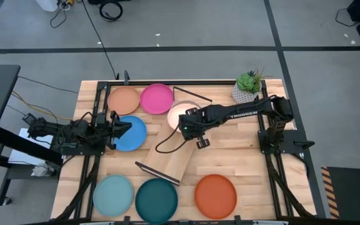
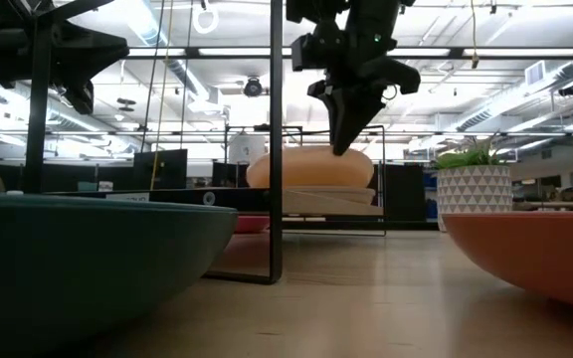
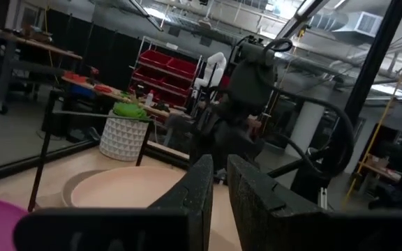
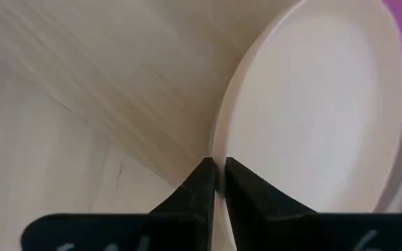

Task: Place and stack plates onto a shelf
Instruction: Stack the light orange plate on top of the gray plate on the shelf, then put the blue plate on the shelf

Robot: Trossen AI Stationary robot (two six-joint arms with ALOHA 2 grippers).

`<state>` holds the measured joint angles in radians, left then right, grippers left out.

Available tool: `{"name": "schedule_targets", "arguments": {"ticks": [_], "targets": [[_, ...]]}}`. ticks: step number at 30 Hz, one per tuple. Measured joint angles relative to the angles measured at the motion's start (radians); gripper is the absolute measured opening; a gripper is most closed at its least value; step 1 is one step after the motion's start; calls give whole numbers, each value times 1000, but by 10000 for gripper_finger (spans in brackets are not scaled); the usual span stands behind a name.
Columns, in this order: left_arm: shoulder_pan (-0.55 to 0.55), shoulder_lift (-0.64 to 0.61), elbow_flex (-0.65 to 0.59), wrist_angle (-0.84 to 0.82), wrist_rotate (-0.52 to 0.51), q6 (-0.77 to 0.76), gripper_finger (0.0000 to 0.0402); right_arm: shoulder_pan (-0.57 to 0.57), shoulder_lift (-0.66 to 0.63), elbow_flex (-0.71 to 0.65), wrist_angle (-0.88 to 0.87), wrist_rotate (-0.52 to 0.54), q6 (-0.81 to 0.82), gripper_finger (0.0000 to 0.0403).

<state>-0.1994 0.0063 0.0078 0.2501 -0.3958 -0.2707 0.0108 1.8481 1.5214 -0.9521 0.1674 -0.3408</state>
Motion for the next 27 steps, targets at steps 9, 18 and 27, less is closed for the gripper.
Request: {"name": "schedule_targets", "arguments": {"ticks": [9, 18, 27], "targets": [[0, 0, 0, 0, 0, -5, 50, 1, -1, -22, -19, -33, 45, 41], [0, 0, 0, 0, 0, -4, 50, 41, -59, -22, -68, -100, 169, 41], [0, 0, 0, 0, 0, -4, 50, 166, -62, -81, -72, -95, 309, 41]]}}
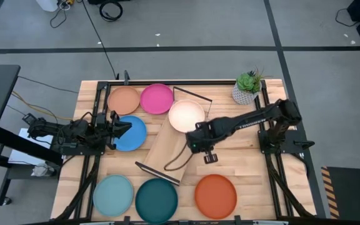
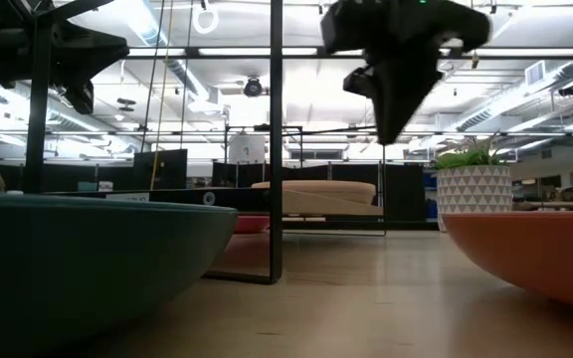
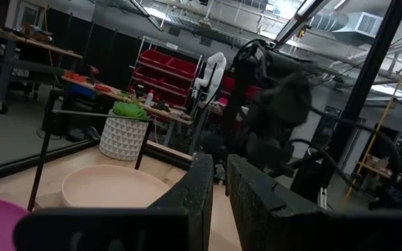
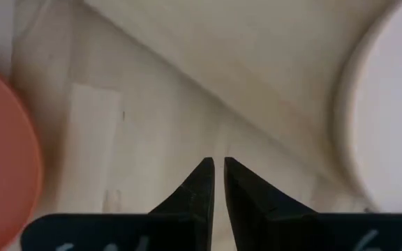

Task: Place and stack plates onto a shelf
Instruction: Put the blue plate on the shelf

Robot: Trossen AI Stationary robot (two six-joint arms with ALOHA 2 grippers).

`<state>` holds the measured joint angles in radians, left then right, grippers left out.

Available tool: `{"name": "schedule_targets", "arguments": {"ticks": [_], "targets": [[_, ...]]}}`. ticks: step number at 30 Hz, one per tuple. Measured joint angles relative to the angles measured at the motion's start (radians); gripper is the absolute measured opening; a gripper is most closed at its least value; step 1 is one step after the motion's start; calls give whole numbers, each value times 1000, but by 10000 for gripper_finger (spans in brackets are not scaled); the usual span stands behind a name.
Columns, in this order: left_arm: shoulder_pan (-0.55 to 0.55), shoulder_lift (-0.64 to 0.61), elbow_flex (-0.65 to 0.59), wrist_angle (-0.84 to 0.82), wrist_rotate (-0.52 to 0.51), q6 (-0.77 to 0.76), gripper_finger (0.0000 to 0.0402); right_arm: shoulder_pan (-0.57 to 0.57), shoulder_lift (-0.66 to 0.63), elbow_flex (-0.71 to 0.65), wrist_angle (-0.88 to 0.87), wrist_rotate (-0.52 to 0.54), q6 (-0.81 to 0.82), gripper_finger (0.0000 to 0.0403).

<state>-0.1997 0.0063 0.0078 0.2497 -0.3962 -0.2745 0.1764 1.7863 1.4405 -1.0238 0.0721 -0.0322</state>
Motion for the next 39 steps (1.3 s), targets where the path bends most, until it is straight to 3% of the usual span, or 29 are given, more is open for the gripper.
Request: {"name": "schedule_targets", "arguments": {"ticks": [11, 19, 23, 27, 32, 39], "targets": [[0, 0, 0, 45, -1, -1, 50, 175, -47, -141, 20, 160, 181, 41], [0, 0, 0, 45, -11, -36, 50, 228, -197, -356, 242, 236, 232, 41], [5, 24, 96, -179, -44, -166, 50, 236, -254, -442, 362, 248, 220, 41], [46, 135, 206, -402, -96, -271, 50, 232, -288, -487, 403, 285, 179, 41], [130, 319, 308, -521, -97, -294, 50, 221, -303, -491, 415, 305, 138, 41], [278, 593, 383, -530, -86, -291, 49, 220, -302, -491, 431, 305, 103, 41]]}}
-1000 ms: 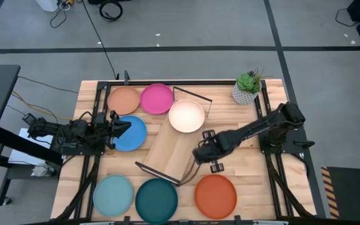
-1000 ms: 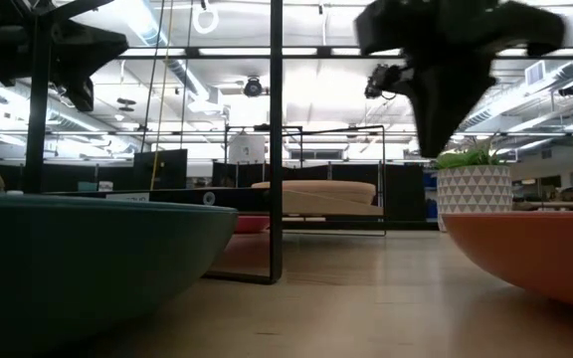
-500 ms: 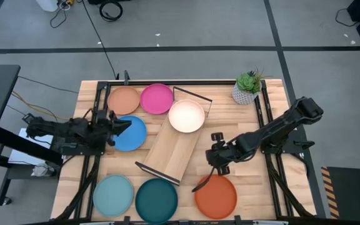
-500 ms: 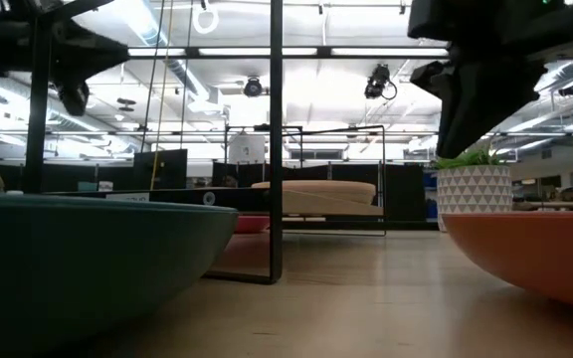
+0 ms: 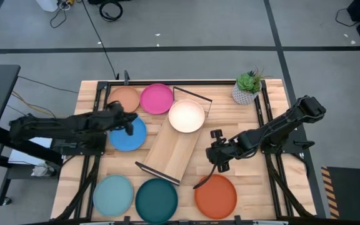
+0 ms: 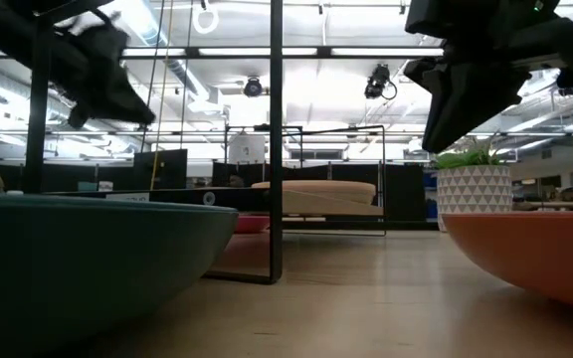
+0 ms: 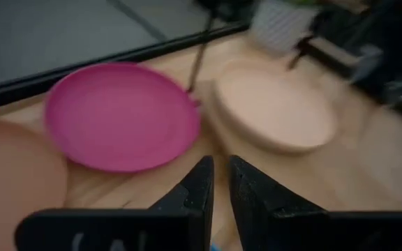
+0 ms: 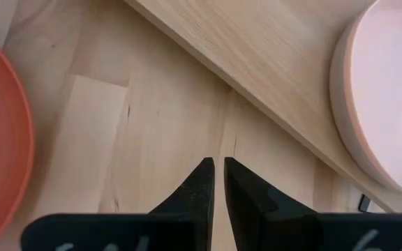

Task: Place and stack plates onto a shelf
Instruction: Put the blue plate on the shelf

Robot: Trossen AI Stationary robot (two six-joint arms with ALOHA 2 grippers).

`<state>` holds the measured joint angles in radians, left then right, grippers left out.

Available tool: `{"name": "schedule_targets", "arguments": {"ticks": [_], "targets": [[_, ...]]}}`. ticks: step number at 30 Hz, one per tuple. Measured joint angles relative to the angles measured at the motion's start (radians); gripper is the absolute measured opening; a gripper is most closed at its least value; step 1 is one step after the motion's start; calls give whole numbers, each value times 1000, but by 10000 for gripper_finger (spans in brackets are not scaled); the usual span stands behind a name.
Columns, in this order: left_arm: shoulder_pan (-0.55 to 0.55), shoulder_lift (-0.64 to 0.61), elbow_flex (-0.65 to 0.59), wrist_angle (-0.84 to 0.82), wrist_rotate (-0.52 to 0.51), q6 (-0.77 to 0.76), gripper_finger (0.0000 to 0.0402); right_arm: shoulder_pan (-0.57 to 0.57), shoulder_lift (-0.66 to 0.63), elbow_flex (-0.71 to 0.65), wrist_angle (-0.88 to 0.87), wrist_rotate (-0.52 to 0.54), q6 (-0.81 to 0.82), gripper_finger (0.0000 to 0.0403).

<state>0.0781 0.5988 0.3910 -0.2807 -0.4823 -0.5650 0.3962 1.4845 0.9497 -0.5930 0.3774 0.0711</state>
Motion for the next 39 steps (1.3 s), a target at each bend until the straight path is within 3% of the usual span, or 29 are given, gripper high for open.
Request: {"name": "schedule_targets", "arguments": {"ticks": [2, 8, 12, 19, 24, 31, 39], "targets": [[50, 67, 30, -21, 68, 0, 46, 0, 0, 0, 0, 3, 0, 41], [156, 251, 123, -88, 424, 26, 33, 11, 0, -35, 21, 18, 1, 41], [140, 325, 173, -194, 527, 84, 47, 21, 0, -77, 35, 22, 13, 41], [-16, 350, 258, -330, 496, 79, 98, 45, 0, -87, 45, 22, 60, 41], [-231, 341, 299, -477, 410, 24, 104, 73, 0, -87, 67, 22, 101, 41], [-527, 345, 298, -632, 431, -136, 105, 104, 0, -87, 134, 23, 147, 41], [-773, 419, 298, -618, 232, -150, 105, 108, 0, -87, 185, 25, 192, 41]]}}
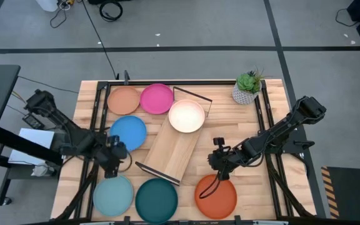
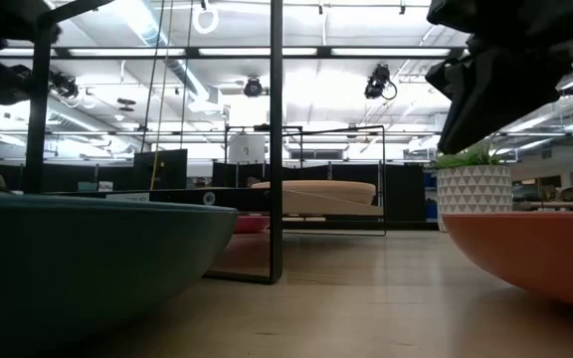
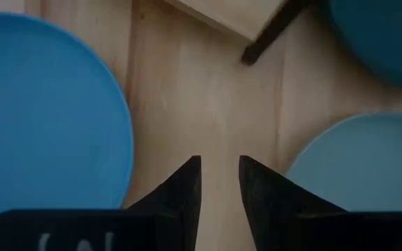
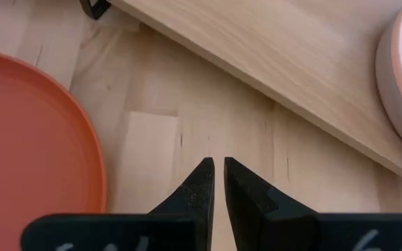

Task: Place and stack plates onto a shelf
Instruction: Put the blue plate on the shelf

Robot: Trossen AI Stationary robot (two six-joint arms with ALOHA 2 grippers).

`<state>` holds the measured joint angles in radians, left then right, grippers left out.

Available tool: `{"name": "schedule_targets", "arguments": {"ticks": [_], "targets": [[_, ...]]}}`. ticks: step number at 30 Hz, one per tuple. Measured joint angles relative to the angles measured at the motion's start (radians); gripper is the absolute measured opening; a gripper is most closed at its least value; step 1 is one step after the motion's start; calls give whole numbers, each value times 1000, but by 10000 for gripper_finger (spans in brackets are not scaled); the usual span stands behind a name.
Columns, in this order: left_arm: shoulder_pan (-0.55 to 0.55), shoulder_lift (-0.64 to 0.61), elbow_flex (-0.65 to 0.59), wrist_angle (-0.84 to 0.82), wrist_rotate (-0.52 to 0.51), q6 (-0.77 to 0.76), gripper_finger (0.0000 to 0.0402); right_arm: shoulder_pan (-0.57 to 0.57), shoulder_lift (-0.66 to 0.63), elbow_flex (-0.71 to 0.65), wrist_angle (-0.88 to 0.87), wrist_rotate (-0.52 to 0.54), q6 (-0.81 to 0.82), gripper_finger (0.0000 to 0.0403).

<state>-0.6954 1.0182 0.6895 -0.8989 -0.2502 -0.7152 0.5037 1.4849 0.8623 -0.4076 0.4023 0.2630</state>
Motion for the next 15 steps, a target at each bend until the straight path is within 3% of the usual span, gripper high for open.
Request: {"name": "schedule_targets", "arguments": {"ticks": [5, 15], "targets": [[-57, 119, 0, -68, -141, -26, 106, 0, 0, 0, 28, 0, -4, 41], [-52, 302, -25, -128, -209, 30, 176, 0, 0, 0, 34, 0, -35, 41]]}}
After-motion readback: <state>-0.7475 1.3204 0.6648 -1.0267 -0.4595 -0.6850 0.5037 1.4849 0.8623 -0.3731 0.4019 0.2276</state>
